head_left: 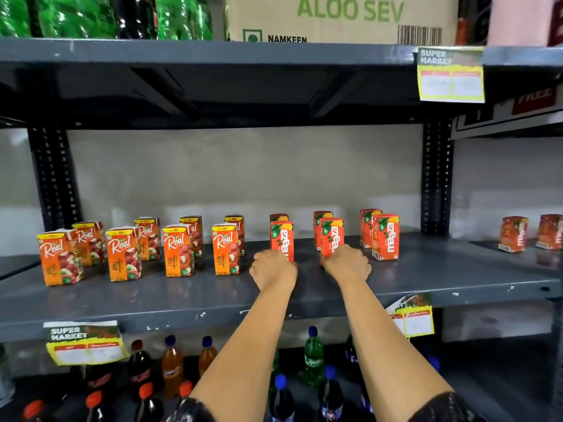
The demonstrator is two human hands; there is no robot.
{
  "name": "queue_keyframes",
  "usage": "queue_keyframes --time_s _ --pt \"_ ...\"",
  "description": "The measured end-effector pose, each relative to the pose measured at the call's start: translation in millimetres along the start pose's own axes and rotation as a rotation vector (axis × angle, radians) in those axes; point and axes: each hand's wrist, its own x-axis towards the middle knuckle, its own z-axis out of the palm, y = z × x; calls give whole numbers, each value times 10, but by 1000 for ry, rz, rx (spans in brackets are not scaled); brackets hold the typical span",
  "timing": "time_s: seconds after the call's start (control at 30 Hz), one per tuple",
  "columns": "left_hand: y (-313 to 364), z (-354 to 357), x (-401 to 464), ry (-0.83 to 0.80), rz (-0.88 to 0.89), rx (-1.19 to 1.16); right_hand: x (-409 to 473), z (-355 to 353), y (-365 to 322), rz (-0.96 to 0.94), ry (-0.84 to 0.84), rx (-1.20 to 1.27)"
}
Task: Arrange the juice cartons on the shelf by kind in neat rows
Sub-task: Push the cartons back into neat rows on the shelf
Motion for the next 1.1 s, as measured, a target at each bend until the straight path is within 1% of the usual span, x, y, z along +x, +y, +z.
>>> queue_keyframes --time_s 0.1,0.2,0.27,0.33,0.4,0.47,0.53,0.6,0.67,0.73,0.93,1.1 --pt "11 -14 -6 1 0 19 13 -10 2 -9 -25 6" --pt "15 -51 -75 1 8 79 53 -69 62 -13 -118 76" --pt "14 -67 -196 45 73 134 73 -177 201 -19 -130 133" --pt "35 -61 -345 103 243 158 137 -313 441 7 -9 172" --pt "61 -53 -476 118 458 108 216 -471 678 98 122 158" --pt "89 -88 -557 28 631 78 332 -578 825 159 123 129" --pt "101 -155 -589 -161 707 112 434 -627 878 169 57 83" --pt "88 -217 -597 -350 722 160 467 -631 891 134 11 9" --pt "93 -238 -600 -445 738 237 463 -629 900 110 19 -47" --pt "104 -222 -594 -469 737 261 465 -615 908 100 34 -60" --pt "88 -145 -541 -466 694 232 476 -578 913 79 69 -96" --pt "115 -185 -582 -471 712 235 491 -553 917 87 81 -112"
